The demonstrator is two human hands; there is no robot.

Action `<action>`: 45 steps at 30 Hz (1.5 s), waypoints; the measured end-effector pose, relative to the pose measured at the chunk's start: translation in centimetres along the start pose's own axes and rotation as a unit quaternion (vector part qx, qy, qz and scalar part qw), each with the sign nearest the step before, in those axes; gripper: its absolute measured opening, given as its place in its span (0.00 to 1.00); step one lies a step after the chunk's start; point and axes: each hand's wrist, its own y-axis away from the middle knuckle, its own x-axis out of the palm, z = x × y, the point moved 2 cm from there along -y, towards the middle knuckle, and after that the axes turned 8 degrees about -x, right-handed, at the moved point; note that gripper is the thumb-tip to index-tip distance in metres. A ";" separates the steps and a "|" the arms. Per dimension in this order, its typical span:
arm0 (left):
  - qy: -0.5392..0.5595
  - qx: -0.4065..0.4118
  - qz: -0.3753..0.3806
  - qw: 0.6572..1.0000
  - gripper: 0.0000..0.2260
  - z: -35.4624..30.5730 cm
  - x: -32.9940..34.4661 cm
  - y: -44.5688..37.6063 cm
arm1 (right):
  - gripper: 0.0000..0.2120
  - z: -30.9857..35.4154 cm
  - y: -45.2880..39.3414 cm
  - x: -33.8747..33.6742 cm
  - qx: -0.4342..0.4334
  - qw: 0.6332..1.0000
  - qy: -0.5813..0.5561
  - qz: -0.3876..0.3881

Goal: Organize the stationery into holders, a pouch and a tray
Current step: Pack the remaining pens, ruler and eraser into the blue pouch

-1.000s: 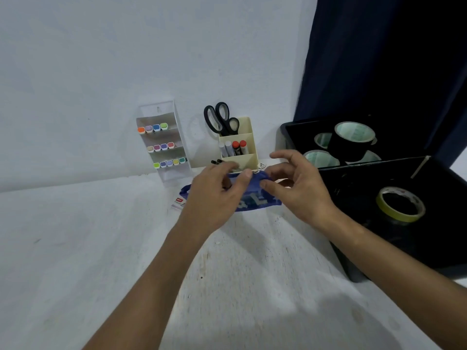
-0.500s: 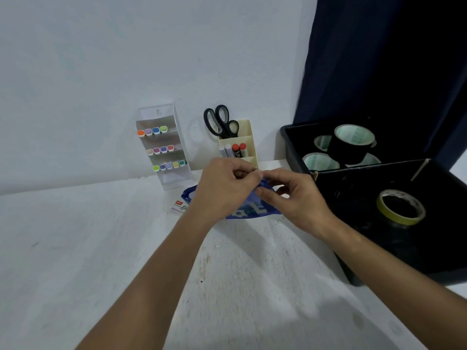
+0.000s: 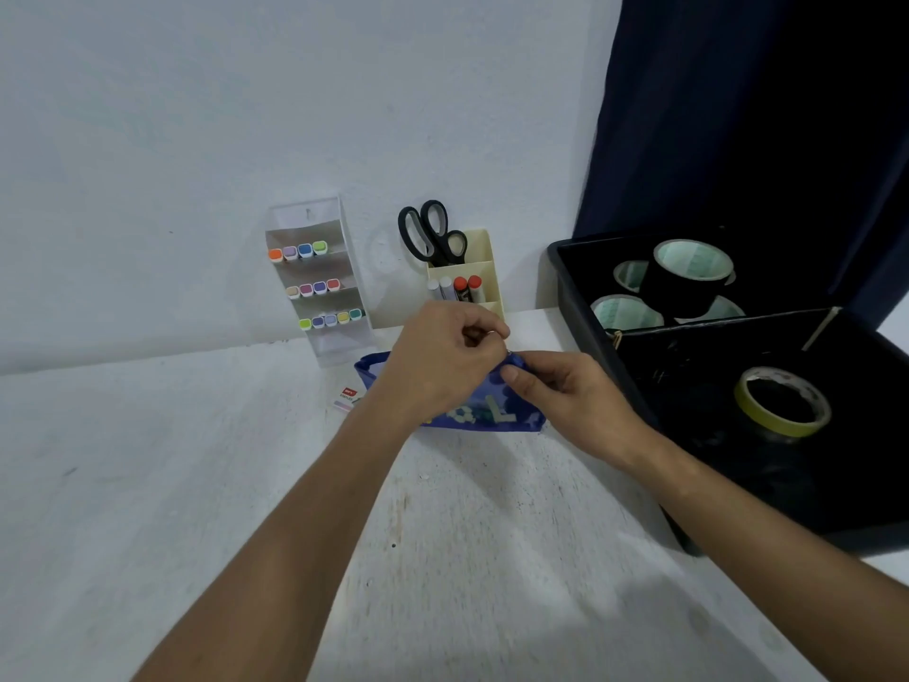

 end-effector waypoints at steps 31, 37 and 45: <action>0.293 -0.241 0.087 0.921 0.05 3.7 0.1 1.4 | 0.12 0.8 2.6 -8.1 0.258 0.943 -0.174 -0.121; 0.417 -0.189 0.144 0.877 0.19 1.2 0.8 1.0 | 0.23 1.7 4.4 -10.8 0.067 0.962 -0.214 -0.152; 0.120 -0.047 0.060 0.990 0.13 -3.2 5.6 -1.3 | 0.24 1.8 7.8 -16.4 0.163 0.979 -0.032 -0.116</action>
